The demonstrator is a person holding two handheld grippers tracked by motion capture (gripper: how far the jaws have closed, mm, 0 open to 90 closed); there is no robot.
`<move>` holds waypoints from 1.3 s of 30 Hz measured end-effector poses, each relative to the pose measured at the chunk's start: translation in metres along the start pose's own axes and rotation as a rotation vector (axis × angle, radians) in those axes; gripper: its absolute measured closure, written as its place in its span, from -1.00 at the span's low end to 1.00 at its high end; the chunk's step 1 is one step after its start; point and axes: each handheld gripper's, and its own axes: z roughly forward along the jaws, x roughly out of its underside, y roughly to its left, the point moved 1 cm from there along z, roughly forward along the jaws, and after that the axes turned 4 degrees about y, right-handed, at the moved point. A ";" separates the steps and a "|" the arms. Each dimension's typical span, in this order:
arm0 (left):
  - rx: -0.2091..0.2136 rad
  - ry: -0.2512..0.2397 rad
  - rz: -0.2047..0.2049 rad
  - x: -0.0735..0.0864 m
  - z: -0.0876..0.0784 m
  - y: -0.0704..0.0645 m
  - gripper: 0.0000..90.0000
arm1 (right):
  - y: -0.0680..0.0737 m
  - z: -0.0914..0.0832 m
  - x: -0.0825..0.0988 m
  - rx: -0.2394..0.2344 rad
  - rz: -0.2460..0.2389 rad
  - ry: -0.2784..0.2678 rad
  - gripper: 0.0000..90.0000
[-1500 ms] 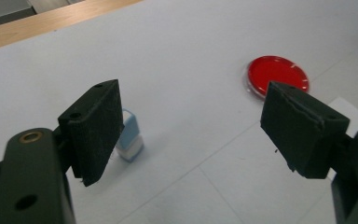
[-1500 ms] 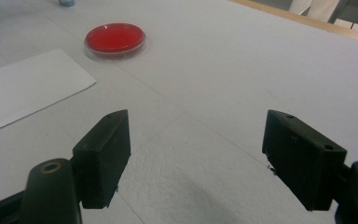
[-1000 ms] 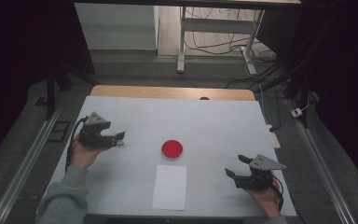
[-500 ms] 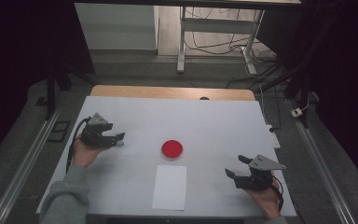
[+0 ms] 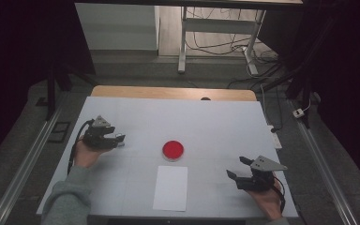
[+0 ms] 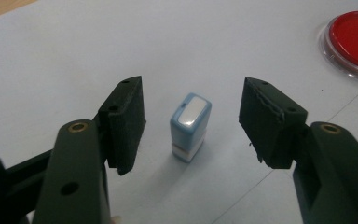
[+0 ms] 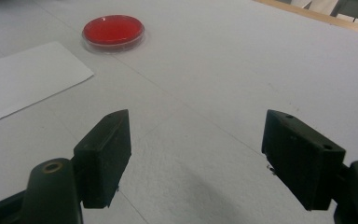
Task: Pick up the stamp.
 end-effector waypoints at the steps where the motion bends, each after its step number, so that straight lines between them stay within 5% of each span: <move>1: 0.001 0.000 0.000 0.000 0.000 0.000 -0.05 | 0.000 0.000 0.000 0.001 0.000 0.000 -0.47; 39: 0.034 0.037 0.075 0.006 0.013 0.002 0.67 | 0.000 0.000 0.002 0.012 -0.005 0.012 -0.47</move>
